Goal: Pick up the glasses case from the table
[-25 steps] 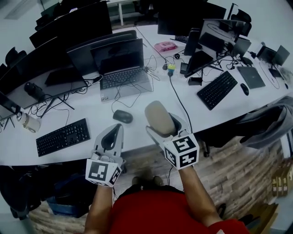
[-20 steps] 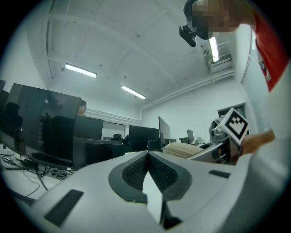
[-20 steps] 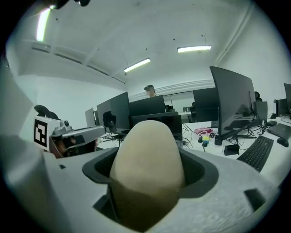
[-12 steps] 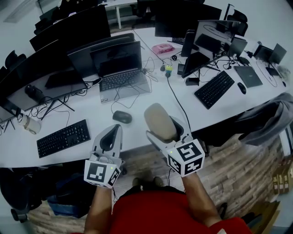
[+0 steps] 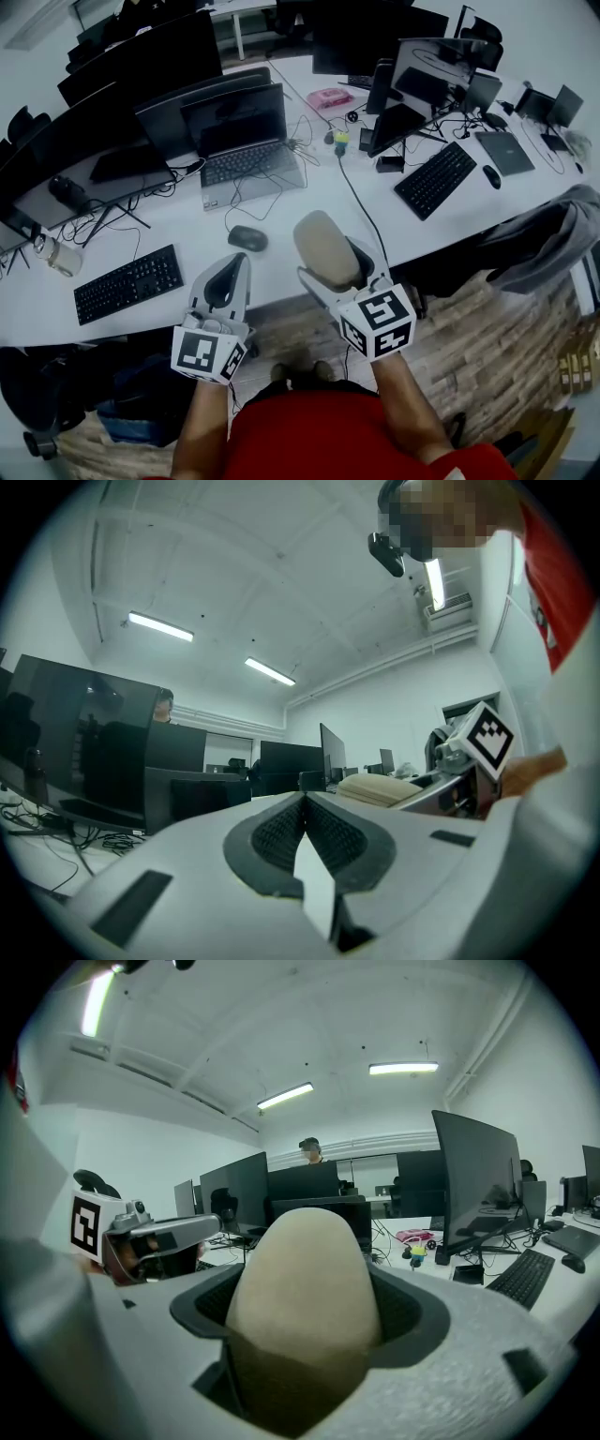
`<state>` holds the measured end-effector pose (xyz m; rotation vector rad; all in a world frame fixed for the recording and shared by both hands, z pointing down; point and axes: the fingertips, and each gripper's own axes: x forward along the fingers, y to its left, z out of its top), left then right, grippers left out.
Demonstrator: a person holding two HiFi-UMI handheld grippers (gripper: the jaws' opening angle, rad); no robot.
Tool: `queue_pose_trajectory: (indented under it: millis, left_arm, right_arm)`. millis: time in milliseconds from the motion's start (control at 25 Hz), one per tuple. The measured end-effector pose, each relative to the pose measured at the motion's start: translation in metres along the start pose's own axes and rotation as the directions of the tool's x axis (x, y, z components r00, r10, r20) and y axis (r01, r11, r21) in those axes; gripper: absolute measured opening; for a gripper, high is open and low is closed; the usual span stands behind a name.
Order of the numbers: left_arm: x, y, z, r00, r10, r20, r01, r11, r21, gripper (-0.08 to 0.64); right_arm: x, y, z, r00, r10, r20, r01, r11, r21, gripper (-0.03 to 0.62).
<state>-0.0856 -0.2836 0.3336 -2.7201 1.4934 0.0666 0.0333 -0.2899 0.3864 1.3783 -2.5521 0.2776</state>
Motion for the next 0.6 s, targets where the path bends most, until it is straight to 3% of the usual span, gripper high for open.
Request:
queue_pose_trajectory:
  millis: [600]
  left_arm:
    - [0.0006, -0.0035, 0.0016, 1.000, 0.001, 0.002, -0.001, 1.000, -0.003, 0.009]
  right_arm:
    - [-0.0034, -0.0028, 0.0002, 1.000, -0.004, 0.003, 0.004, 1.000, 0.010, 0.394]
